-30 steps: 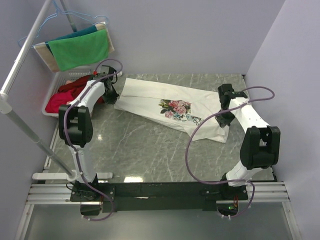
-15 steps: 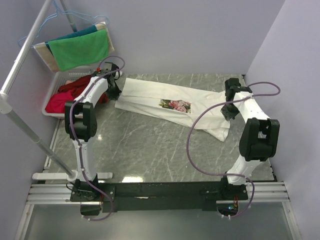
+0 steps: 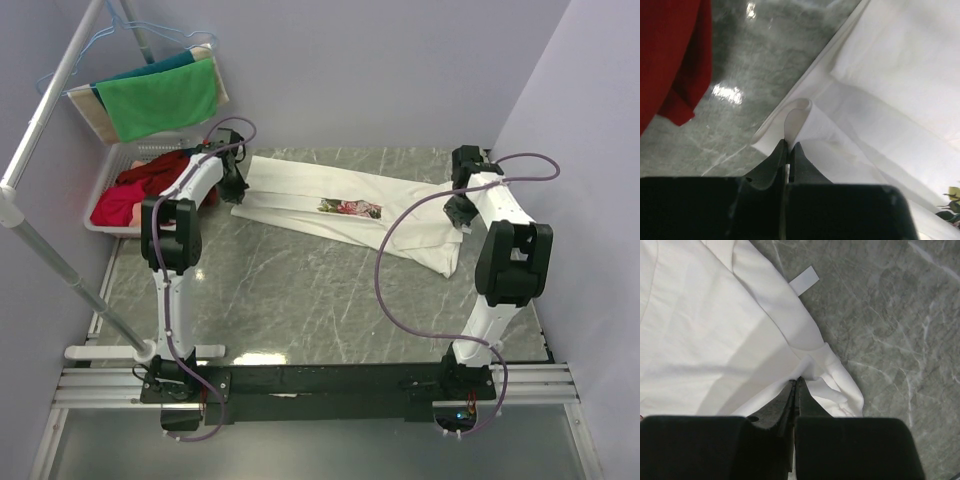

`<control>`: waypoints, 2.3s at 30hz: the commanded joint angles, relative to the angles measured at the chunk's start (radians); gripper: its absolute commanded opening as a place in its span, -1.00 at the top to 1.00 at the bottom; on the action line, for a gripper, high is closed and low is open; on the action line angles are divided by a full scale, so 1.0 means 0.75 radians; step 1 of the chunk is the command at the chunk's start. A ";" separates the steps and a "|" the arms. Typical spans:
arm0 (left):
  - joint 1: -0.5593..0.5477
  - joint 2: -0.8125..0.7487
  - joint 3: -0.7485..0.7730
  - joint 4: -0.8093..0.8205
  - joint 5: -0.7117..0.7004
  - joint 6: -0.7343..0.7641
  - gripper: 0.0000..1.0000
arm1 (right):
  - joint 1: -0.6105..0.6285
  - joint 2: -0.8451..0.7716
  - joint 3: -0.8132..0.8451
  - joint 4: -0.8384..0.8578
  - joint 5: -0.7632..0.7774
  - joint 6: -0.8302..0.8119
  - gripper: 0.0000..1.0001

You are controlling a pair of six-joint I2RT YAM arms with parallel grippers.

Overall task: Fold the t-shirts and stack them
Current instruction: Fold the tshirt

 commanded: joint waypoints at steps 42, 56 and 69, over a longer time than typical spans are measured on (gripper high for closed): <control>-0.031 -0.212 -0.104 0.357 -0.087 0.085 -0.21 | 0.006 0.183 0.240 0.223 -0.114 -0.166 0.12; -0.113 -0.102 -0.131 0.224 0.068 0.120 -0.25 | 0.211 0.077 -0.055 0.250 -0.372 -0.190 0.12; -0.115 -0.057 -0.198 -0.007 -0.083 0.007 -0.23 | 0.260 0.118 -0.104 0.270 -0.411 -0.153 0.13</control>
